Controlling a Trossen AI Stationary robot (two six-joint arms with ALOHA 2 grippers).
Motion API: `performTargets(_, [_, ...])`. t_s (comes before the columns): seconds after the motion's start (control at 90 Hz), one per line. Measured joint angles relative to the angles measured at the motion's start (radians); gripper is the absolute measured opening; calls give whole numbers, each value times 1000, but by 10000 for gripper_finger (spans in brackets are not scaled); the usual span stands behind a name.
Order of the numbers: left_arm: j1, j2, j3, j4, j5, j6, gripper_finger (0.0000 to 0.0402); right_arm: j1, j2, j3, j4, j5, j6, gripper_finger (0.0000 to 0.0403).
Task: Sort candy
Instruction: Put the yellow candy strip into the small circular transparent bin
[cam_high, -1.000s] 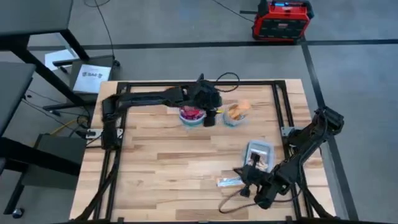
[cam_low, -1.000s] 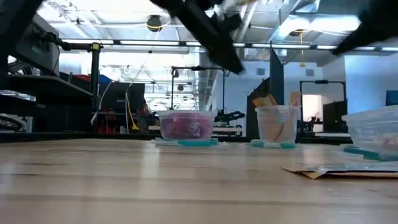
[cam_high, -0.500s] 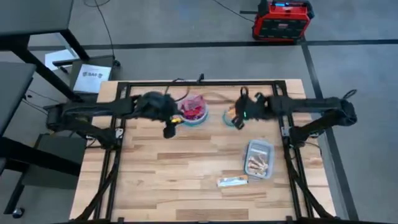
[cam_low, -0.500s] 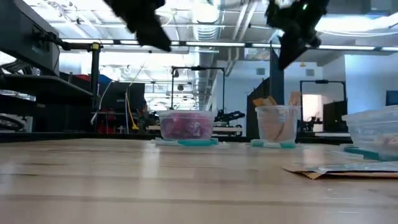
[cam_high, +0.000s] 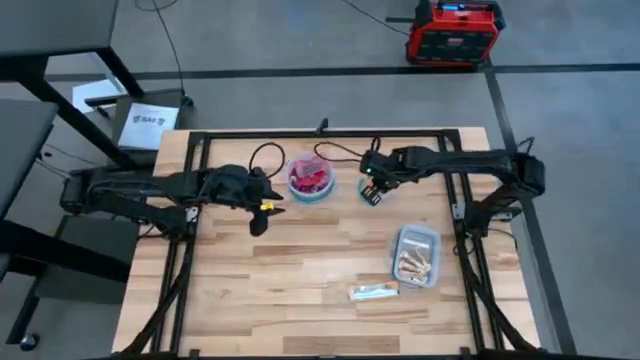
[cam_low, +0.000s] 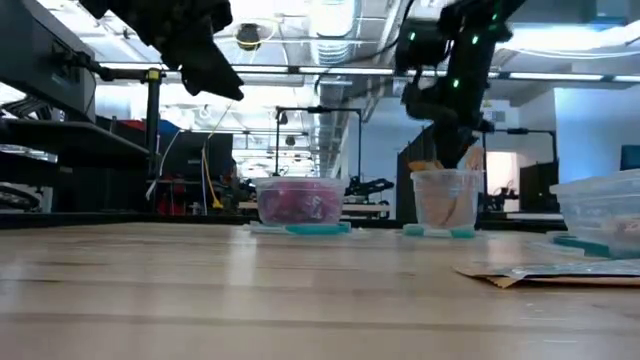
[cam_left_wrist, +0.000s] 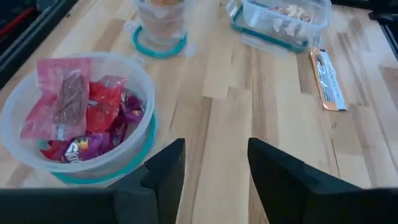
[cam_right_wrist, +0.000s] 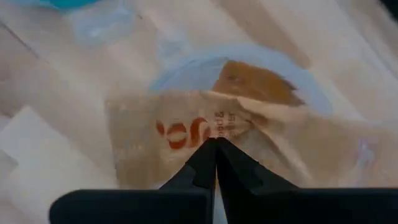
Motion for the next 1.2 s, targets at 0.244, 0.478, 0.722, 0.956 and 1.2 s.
performTargets(0.244, [-17,0,0,-18,0,2,159,-29,155,-9,105,-123,-36,0])
performTargets(0.478, [-25,0,0,-18,1,21,159,-29,116,47,64,-135,-69,0])
performTargets(0.722, [-25,1,0,-11,0,32,159,-27,-43,118,-56,-108,-89,0])
performTargets(0.956, [-25,1,0,-14,1,29,159,73,-235,125,-208,-95,-29,0])
performTargets(1.2, [-25,1,0,-11,0,29,159,244,-317,38,-328,-76,126,0])
